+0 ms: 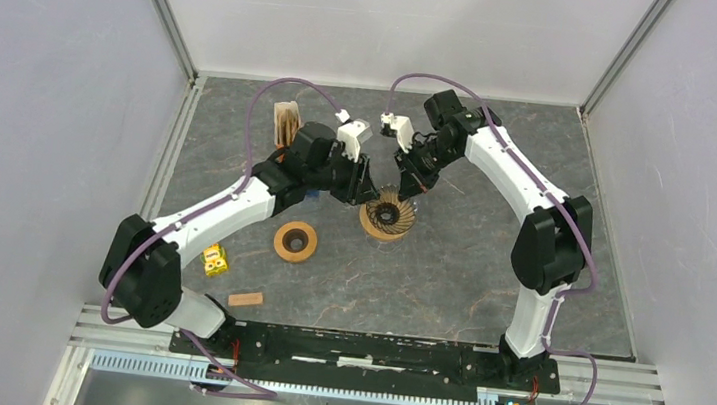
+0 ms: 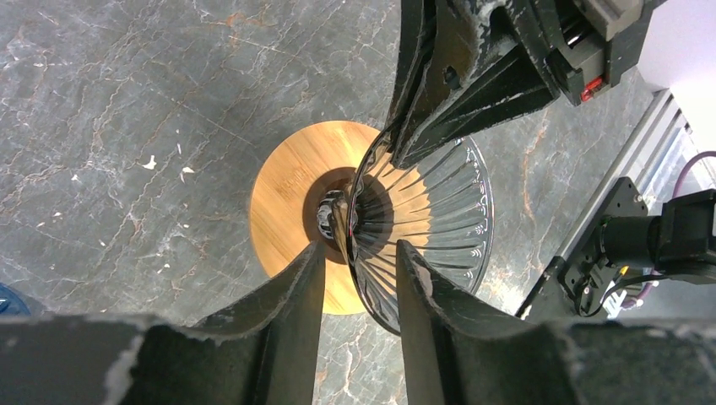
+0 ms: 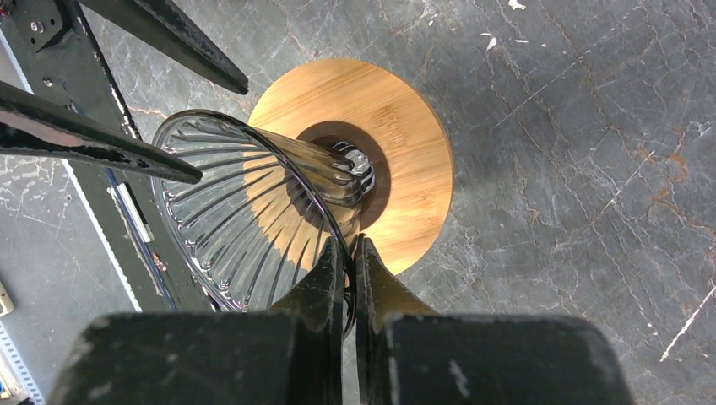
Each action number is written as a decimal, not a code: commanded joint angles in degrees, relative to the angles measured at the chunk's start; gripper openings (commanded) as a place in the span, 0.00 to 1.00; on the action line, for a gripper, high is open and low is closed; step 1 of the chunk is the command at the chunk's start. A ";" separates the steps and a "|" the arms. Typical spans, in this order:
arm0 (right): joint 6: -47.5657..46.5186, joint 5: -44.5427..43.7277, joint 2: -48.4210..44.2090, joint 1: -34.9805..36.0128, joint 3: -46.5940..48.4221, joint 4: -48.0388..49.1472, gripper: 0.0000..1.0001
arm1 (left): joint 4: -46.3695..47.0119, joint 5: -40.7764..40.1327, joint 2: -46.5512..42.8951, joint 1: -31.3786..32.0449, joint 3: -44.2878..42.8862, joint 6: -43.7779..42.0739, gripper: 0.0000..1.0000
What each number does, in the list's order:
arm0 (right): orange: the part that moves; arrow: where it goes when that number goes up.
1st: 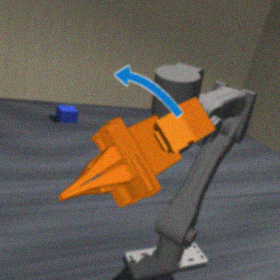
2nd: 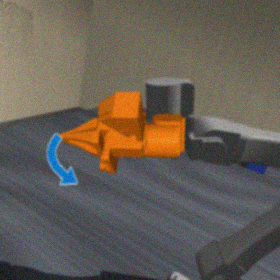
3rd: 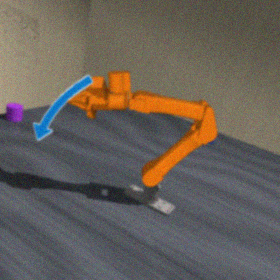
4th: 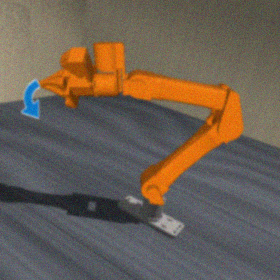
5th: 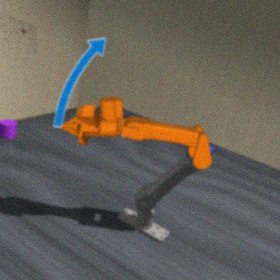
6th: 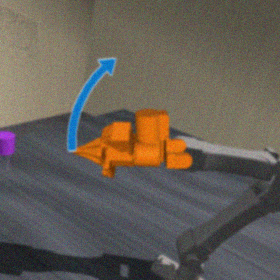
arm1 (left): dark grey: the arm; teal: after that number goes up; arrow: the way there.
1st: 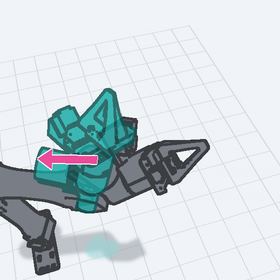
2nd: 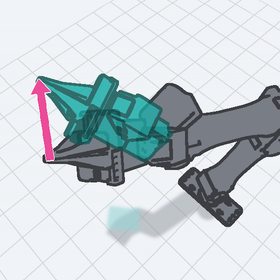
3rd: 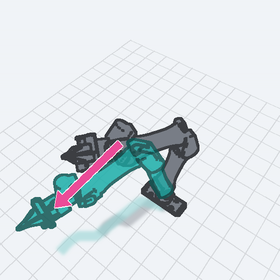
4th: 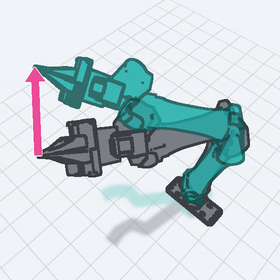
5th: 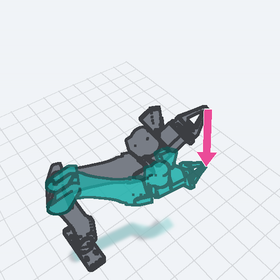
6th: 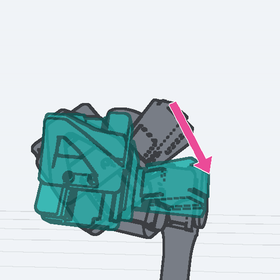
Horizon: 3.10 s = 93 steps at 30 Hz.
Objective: Place the coffee filter in the dripper
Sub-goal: Place the coffee dripper in the dripper holder.
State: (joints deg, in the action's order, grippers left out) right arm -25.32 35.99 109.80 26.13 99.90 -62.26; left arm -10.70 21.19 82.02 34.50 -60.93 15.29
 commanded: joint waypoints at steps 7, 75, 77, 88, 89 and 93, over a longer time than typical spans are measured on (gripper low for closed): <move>0.10 0.32 0.01 0.14 2.60 0.34 0.08 | 5.72 2.75 1.94 0.28 1.83 4.08 0.30; 0.23 0.03 2.15 -0.34 -3.85 2.47 0.00 | -9.85 -4.56 9.54 -1.71 -1.92 12.64 0.02; 0.18 -0.28 2.48 -0.03 -3.86 2.56 0.00 | -10.21 -3.97 9.97 -1.87 -1.92 13.24 0.02; 0.18 -1.53 3.48 0.10 -6.57 4.60 0.00 | -8.70 -4.37 12.07 -1.98 -0.30 13.38 0.02; 0.15 -1.68 2.97 0.30 -7.58 5.37 0.00 | -8.40 -4.55 11.96 -1.98 -0.01 13.19 0.02; 0.76 -2.73 0.09 0.81 -11.47 9.74 0.00 | -7.10 -5.31 11.23 -1.74 1.35 12.31 0.02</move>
State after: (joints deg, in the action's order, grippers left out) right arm -21.21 37.47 108.29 23.79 94.76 -56.90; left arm -12.99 21.23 89.84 32.53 -63.92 29.61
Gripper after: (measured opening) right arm 0.177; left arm 0.053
